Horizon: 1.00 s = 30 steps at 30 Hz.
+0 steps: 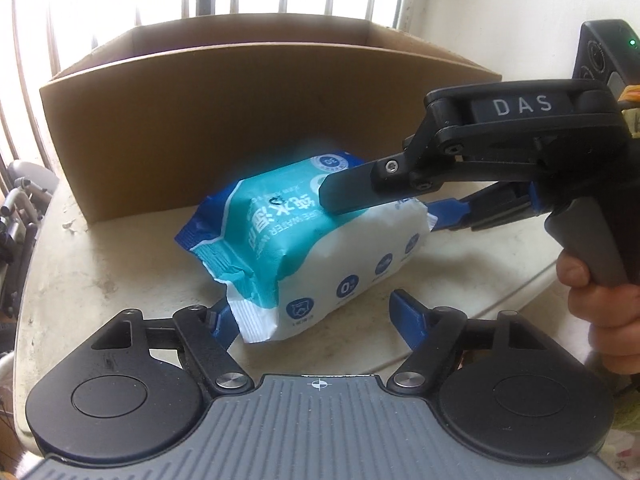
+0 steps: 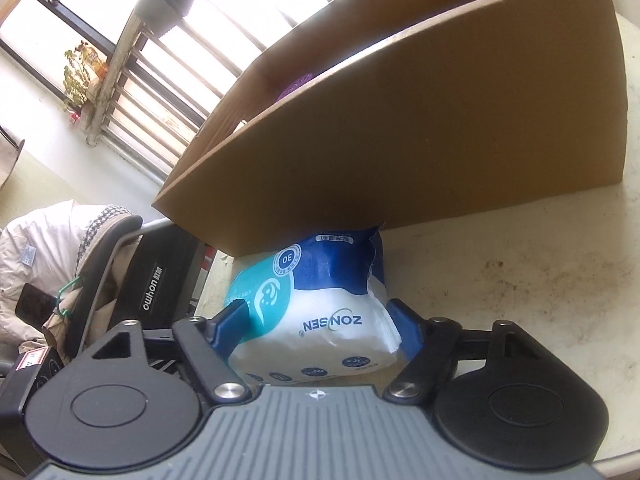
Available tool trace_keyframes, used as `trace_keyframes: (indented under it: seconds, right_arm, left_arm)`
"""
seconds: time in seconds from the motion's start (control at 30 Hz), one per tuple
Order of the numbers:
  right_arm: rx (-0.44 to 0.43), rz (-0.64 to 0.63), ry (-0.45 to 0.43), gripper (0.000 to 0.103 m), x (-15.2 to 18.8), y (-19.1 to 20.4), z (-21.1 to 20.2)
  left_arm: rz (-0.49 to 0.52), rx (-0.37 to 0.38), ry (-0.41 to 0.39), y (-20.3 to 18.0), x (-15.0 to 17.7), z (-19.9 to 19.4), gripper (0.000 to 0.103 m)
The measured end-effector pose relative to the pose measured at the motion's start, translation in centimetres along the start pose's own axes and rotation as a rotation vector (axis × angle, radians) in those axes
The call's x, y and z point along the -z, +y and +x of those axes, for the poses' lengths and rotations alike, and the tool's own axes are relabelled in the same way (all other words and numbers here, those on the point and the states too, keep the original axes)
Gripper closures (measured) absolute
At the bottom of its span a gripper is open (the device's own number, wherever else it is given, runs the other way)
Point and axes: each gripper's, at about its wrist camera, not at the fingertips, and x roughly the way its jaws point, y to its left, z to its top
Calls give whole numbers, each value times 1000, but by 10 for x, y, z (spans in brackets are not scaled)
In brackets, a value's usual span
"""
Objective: Organize objects
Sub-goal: 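Close the right gripper on the wet-wipes pack, then hold the wet-wipes pack in the right gripper beside the cardboard box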
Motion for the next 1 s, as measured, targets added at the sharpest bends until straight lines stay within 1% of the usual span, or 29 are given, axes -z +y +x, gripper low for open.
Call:
trace_keyframes:
  seconds: [0.13,0.2,0.3,0.37,0.43,0.5,0.67,0.73,0.8,0.83,0.9,0.93,1.0]
  right_arm:
    - [-15,8,-12,30,2,-4,-4]
    - [-12,11,-19,31,3,-6,-7]
    - [3,3,-36,31,4,-9,-16]
    - [13,6,-44,31,4,-13,-21]
    - [18,16,-50,32,5,-16,-24]
    - [20,19,-57,32,5,-18,-26]
    - [26,13,-62,33,5,-17,-24]
    - [15,23,-62,33,4,-18,-21]
    - [-1,33,-63,37,4,-19,-20]
    - [0,30,-65,37,4,-19,-19]
    - [5,21,-69,37,5,-17,-20]
    - [6,18,-70,37,5,-17,-20]
    - [7,22,-72,37,5,-18,-21]
  left_arm:
    - [20,8,1,-4,-2,-1,27]
    - [14,30,5,-5,0,-3,27]
    - [5,83,6,-3,3,-4,27]
    - [13,97,7,-3,4,-3,27]
    - [9,84,11,-1,5,-2,26]
    - [8,63,20,1,6,1,24]
    - [48,14,16,-2,8,4,23]
    - [52,4,13,-2,9,4,23]
    - [48,0,11,-6,7,6,24]
    - [44,2,9,-4,7,5,26]
    - [31,12,9,1,7,3,26]
    - [30,16,7,7,-7,3,26]
    - [34,20,6,7,-9,4,26]
